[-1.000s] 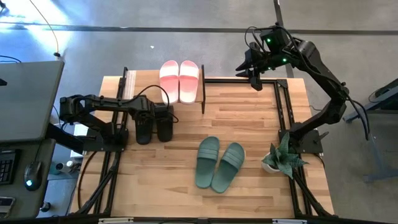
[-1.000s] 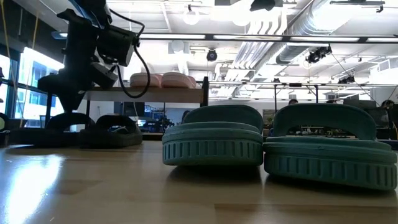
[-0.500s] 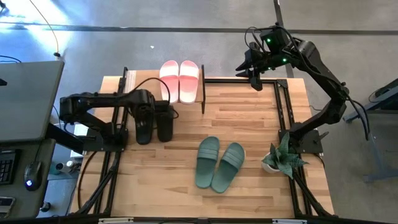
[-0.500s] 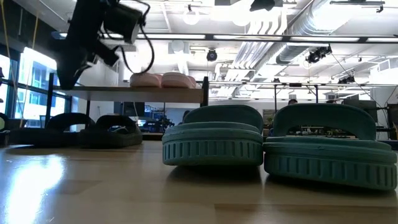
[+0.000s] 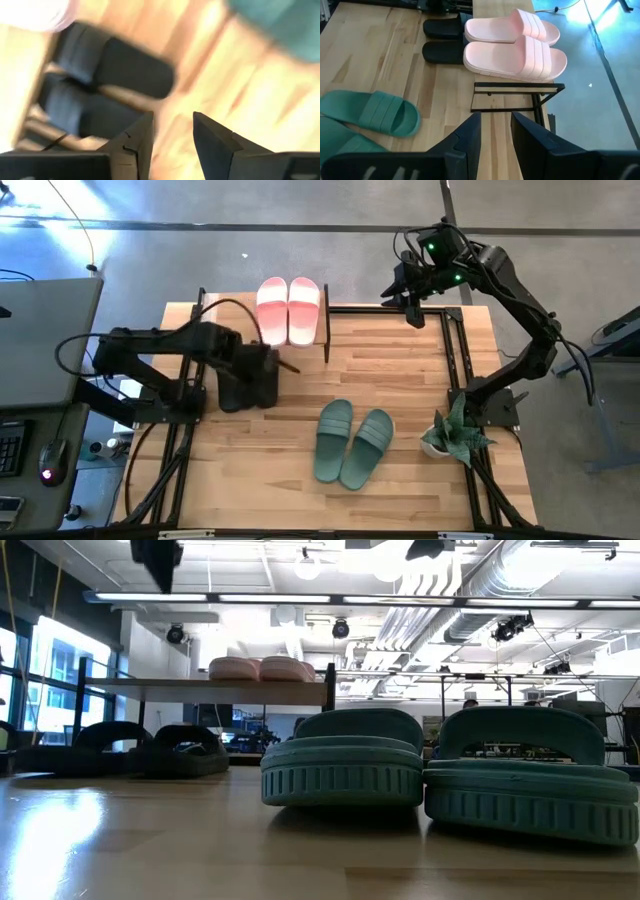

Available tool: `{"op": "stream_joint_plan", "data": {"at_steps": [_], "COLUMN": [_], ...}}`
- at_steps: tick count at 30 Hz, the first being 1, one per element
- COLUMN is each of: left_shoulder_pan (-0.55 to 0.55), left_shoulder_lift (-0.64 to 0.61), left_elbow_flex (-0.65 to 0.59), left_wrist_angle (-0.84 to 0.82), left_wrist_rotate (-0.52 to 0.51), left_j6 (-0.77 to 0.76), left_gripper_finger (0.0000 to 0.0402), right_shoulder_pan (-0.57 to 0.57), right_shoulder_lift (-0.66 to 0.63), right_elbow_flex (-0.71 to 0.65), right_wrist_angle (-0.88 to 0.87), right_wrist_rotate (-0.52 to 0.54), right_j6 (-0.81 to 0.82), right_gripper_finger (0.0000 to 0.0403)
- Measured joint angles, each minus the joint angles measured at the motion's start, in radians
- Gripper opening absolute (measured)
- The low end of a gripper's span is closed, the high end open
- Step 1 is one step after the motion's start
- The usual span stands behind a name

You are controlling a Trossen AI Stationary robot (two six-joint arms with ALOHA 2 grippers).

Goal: Pick and place slides into the shelf
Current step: Adjust the black slides under the shelf

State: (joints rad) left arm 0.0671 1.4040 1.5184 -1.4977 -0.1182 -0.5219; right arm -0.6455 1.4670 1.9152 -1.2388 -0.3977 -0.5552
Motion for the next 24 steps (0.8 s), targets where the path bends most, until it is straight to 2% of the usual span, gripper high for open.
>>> {"op": "stream_joint_plan", "data": {"at_steps": [7, 14, 19, 24], "left_shoulder_pan": [-0.197, -0.378, -0.478, -0.53], "left_shoulder_lift": [0.0, 0.052, 0.12, 0.172], "left_elbow_flex": [0.024, -0.041, -0.085, -0.137], "left_wrist_angle": [0.099, 0.101, 0.14, 0.142], "left_wrist_rotate": [0.002, 0.008, 0.025, 0.024], "left_j6": [-0.197, -0.411, -0.47, -0.57], "left_gripper_finger": [0.008, 0.003, 0.0003, 0.0009], "right_shoulder_pan": [0.0, 0.019, 0.11, 0.274], "right_shoulder_lift": [0.0, -0.001, -0.008, -0.008], "right_elbow_flex": [0.0, 0.0, 0.0, 0.0], "right_wrist_angle": [-0.01, -0.086, -0.095, -0.069], "right_wrist_rotate": [-0.029, -0.186, -0.179, -0.154], "right_j6": [0.001, 0.005, 0.009, 0.023], "right_gripper_finger": [0.0096, 0.0094, 0.0067, 0.002]}}
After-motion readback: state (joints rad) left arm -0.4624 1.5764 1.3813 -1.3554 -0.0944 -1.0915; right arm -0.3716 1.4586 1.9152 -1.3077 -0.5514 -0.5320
